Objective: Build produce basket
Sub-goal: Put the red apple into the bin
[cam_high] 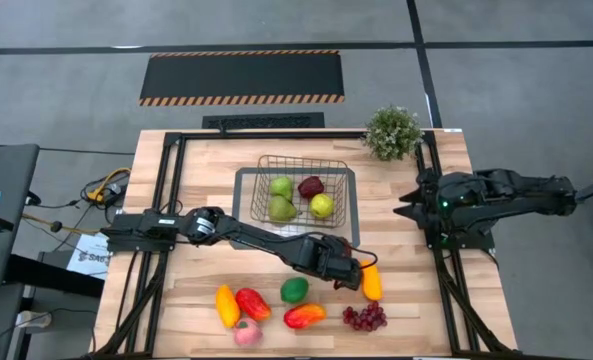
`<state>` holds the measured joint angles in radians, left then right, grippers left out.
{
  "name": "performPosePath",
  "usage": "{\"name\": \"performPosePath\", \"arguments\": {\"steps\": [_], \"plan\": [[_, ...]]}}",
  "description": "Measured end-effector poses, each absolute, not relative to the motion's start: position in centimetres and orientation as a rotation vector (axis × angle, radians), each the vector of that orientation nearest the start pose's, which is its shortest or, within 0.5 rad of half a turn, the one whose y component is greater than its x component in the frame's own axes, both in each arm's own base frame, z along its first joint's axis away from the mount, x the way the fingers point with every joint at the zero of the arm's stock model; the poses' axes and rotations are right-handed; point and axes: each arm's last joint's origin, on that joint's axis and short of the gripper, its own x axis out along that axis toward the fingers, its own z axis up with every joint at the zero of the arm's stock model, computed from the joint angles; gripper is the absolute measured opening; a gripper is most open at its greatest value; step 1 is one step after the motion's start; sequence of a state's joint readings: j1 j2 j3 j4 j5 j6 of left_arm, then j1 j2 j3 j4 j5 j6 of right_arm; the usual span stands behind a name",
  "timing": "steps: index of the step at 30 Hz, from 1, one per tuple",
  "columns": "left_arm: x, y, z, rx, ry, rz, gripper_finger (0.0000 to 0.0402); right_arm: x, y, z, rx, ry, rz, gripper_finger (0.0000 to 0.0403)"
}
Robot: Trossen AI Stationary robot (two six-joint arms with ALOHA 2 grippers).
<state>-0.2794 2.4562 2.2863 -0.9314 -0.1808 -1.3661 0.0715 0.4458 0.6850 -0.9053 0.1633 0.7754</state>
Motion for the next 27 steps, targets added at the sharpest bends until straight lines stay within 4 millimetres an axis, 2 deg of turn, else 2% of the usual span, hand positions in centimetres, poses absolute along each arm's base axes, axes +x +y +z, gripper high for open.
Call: {"name": "performPosePath", "arguments": {"steps": [5,11,16,21,27], "plan": [[50.3,-13.8,20.2,-0.98,0.912,0.622,0.0364,8.9,0.5,26.5,0.74,0.657,-0.32,0.03],[50.3,-13.8,20.2,-0.982,0.918,0.615,0.0364,11.0,2.0,23.7,0.774,0.79,-0.27,0.0298],[50.3,-13.8,20.2,-0.984,0.921,0.611,0.0364,12.8,3.6,22.3,0.771,0.873,-0.26,0.0271],[50.3,-13.8,20.2,-0.984,0.92,0.609,0.0364,14.2,5.8,21.1,0.731,0.96,-0.226,0.021],[50.4,-13.9,20.3,-0.989,0.913,0.603,0.0364,15.8,8.7,20.2,0.695,0.935,-0.134,0.0082]]}}
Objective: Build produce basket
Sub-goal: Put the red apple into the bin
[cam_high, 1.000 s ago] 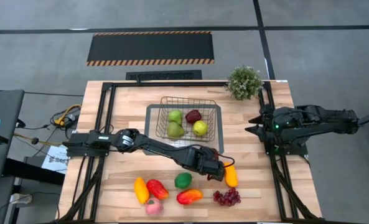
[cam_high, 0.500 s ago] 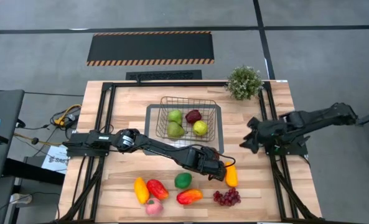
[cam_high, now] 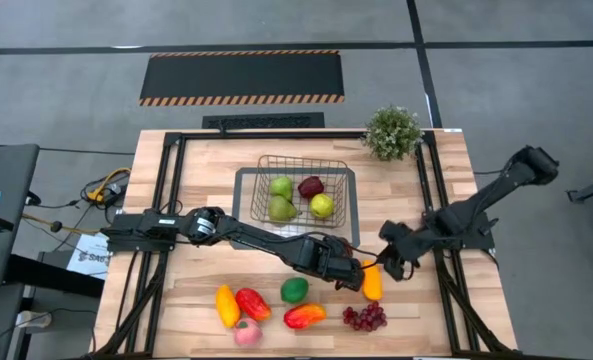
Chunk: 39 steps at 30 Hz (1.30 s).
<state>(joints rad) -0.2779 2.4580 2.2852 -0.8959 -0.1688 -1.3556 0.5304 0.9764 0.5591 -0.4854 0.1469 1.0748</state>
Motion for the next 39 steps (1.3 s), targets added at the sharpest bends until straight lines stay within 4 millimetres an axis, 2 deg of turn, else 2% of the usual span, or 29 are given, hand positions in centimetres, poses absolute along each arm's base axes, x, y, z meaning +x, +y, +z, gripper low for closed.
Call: {"name": "performPosePath", "arguments": {"steps": [2,4,8,13,16,23,39], "plan": [[50.4,-13.9,20.3,-0.989,0.913,0.603,0.0364,16.2,9.6,20.1,0.694,0.906,-0.099,0.0035],[50.4,-13.9,20.3,-0.989,0.914,0.604,0.0364,16.6,10.3,20.0,0.689,0.878,-0.075,0.0011],[50.4,-13.9,20.3,-0.991,0.912,0.602,0.0364,17.2,11.1,19.2,0.685,0.892,-0.076,0.002],[50.5,-14.1,20.4,-0.999,0.9,0.585,0.0364,17.4,12.0,17.9,0.668,0.948,-0.097,0.0005],[50.6,-14.1,20.4,-1.005,0.895,0.576,0.0364,17.6,12.5,17.3,0.66,0.958,-0.094,0.001],[50.5,-14.2,20.4,-1.002,0.903,0.577,0.0364,18.8,12.9,16.1,0.647,0.953,-0.098,0.0004],[49.9,-15.4,20.3,-1.009,0.918,0.6,0.0364,19.5,13.0,16.0,0.543,0.884,-0.06,0.0005]]}}
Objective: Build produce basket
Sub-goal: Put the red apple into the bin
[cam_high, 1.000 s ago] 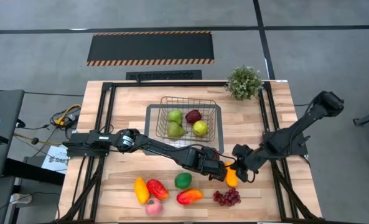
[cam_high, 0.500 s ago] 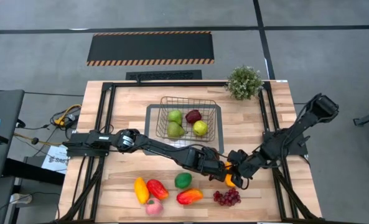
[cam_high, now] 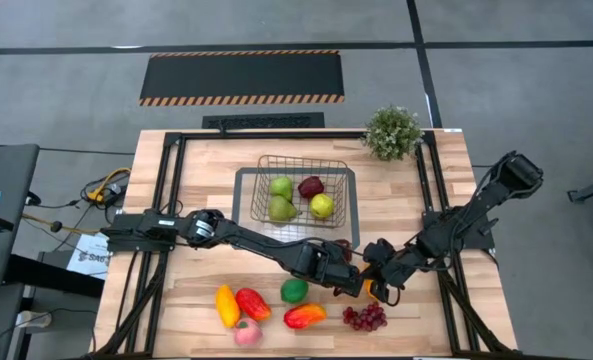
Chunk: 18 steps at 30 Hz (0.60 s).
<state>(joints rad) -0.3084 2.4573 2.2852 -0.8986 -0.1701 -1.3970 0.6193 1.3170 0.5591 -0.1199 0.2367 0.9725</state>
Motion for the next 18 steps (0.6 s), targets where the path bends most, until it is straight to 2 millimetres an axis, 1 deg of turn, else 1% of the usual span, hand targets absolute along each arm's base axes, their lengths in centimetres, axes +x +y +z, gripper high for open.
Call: {"name": "performPosePath", "arguments": {"steps": [4,7,9,13,18], "plan": [[49.7,-15.6,20.7,-1.019,0.912,0.599,0.0364,19.6,13.2,16.4,0.53,0.83,-0.049,0.0008],[49.7,-15.8,21.1,-1.02,0.898,0.596,0.0364,19.6,13.4,16.7,0.479,0.778,-0.057,0.0004],[49.5,-15.9,21.1,-1.024,0.902,0.602,0.0364,19.6,13.4,16.6,0.452,0.776,-0.054,0.0003],[49.5,-16.0,21.0,-1.025,0.9,0.608,0.0364,19.5,13.5,16.6,0.452,0.775,-0.053,0.0006],[49.3,-16.6,21.0,-1.029,0.906,0.6,0.0364,17.9,14.0,18.6,0.474,0.73,0.034,0.0006]]}}
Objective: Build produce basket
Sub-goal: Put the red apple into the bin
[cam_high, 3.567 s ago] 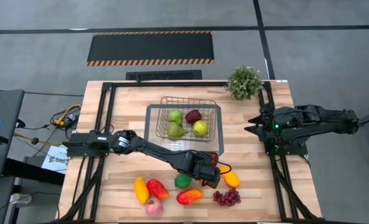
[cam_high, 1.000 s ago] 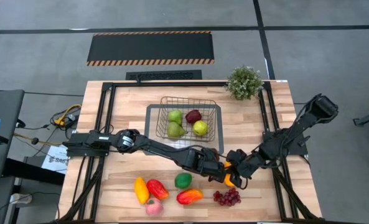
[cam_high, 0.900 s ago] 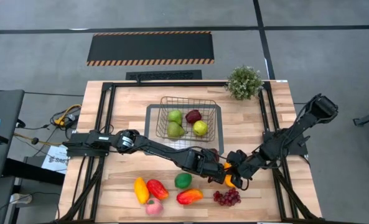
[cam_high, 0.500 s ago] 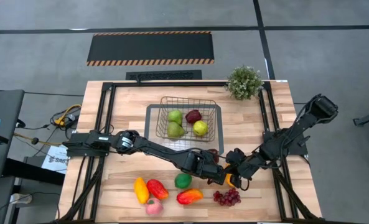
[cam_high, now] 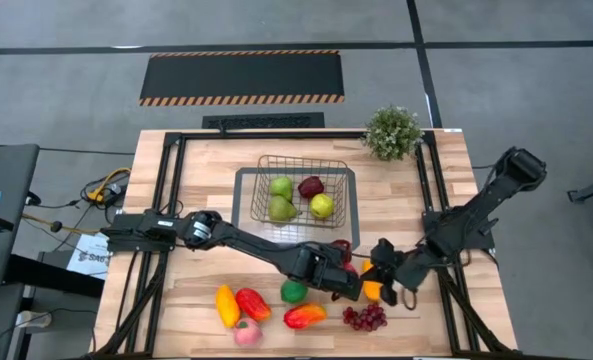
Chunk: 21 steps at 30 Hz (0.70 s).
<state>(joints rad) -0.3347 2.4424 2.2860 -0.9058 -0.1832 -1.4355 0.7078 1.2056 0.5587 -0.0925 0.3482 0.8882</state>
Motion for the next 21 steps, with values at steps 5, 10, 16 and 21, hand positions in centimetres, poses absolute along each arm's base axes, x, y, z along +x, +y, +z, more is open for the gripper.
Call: {"name": "performPosePath", "arguments": {"steps": [5,10,16,21], "plan": [[49.1,-17.2,21.1,-1.019,0.872,0.622,0.0364,15.9,14.2,19.8,0.42,0.629,-0.002,0.0003],[49.1,-17.4,21.2,-0.998,0.796,0.664,0.0364,14.8,14.0,18.2,0.435,0.593,-0.073,0.0003],[49.3,-17.4,21.3,-0.999,0.778,0.641,0.0364,15.2,14.4,16.6,0.424,0.606,-0.084,0.0003],[49.3,-17.4,21.2,-0.981,0.786,0.638,0.0364,16.2,15.5,15.4,0.435,0.589,-0.064,0.0002]]}}
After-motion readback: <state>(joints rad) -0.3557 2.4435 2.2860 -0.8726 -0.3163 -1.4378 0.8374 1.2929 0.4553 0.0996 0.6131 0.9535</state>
